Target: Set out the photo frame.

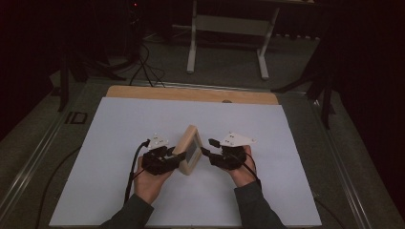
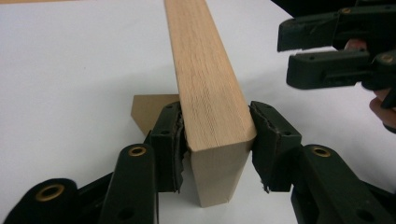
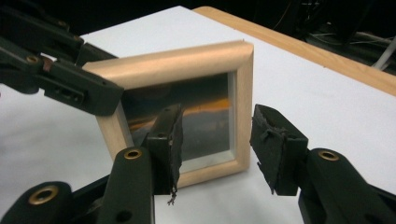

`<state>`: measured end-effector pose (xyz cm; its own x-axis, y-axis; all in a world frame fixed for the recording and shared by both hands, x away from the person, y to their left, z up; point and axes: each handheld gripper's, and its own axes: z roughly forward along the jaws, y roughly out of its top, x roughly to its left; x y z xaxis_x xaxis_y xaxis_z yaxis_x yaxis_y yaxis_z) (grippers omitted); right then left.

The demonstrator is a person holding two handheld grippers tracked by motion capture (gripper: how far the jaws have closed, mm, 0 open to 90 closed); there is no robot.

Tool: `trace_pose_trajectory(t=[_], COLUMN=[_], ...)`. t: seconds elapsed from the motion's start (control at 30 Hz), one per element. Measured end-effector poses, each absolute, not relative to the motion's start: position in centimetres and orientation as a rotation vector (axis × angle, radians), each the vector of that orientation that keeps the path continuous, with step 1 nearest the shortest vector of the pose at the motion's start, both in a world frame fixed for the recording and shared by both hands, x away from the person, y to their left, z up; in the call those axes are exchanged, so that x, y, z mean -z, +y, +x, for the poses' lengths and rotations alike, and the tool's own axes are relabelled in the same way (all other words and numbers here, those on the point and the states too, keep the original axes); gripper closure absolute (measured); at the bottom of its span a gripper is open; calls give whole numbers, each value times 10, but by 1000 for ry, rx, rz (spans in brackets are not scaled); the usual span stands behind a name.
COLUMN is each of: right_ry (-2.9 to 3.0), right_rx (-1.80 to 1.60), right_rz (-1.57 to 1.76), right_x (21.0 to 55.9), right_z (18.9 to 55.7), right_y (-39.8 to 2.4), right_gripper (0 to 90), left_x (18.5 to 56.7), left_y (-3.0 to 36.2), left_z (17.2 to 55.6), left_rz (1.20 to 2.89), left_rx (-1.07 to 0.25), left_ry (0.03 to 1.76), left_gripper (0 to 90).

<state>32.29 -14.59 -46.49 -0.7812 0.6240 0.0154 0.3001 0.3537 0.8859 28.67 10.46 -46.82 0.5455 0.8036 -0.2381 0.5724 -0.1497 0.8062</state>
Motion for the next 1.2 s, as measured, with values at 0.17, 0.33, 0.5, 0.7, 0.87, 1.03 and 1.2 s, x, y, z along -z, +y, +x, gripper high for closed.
trace_pose_trajectory(t=[0.17, 0.33, 0.5, 0.7, 0.87, 1.03, 1.2], right_ry=[2267, 2240, 2217, 2200, 2184, 2154, 2145], right_rx=[-1420, -1441, -1458, -1452, -1425, -1425, -1416], right_rz=[819, 828, 826, 821, 816, 842, 860], right_x=[459, 455, 451, 448, 447, 446, 446], right_z=[323, 323, 323, 321, 321, 321, 323], right_y=[-151, -157, -161, -162, -162, -166, -169], right_gripper=[533, 562, 639, 786, 837, 881, 893], left_x=[468, 467, 466, 467, 466, 465, 466], left_y=[102, 95, 88, 84, 77, 69, 63], left_z=[285, 281, 278, 274, 269, 264, 260], left_rz=[1851, 1892, 1922, 1947, 1970, 1990, 2009], left_rx=[-311, -337, -362, -379, -381, -362, -353], left_ry=[1103, 1048, 1006, 954, 888, 820, 767], left_gripper=[586, 599, 599, 599, 599, 599, 599])
